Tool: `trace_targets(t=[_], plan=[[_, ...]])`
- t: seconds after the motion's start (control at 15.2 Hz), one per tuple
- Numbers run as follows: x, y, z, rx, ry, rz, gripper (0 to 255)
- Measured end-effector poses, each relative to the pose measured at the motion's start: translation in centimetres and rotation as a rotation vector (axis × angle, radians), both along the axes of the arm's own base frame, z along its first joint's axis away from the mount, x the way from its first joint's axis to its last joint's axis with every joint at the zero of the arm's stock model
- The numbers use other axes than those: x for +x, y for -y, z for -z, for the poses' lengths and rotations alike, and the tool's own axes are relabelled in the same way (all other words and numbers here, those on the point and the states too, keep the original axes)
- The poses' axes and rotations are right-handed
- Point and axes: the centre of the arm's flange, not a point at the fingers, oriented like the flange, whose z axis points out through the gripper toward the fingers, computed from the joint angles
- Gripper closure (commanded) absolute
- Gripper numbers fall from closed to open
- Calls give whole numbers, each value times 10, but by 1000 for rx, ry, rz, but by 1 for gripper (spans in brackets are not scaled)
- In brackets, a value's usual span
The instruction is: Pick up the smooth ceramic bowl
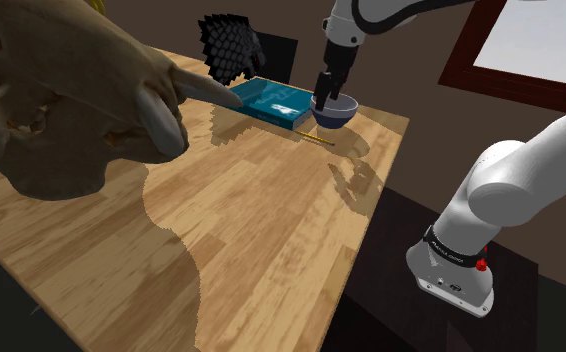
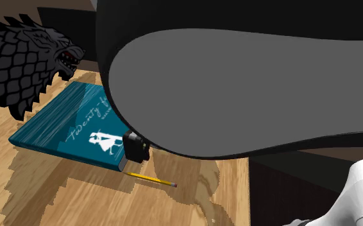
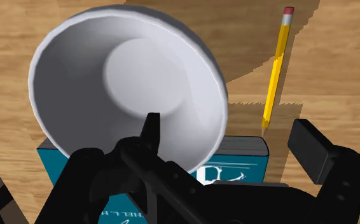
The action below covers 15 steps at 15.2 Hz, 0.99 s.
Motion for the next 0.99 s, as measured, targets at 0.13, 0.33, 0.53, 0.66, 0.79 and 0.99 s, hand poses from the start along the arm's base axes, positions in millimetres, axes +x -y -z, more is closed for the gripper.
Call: trace_targets(t=[0.13,0.33,0.53,0.66,0.79,0.99], plan=[[1,0,6,0,0,0,255],[1,0,9,0,0,0,255],[1,0,9,0,1,0,255],[1,0,9,0,1,-1,255],[0,0,9,0,1,0,255],[0,0,-1,0,0,0,255]])
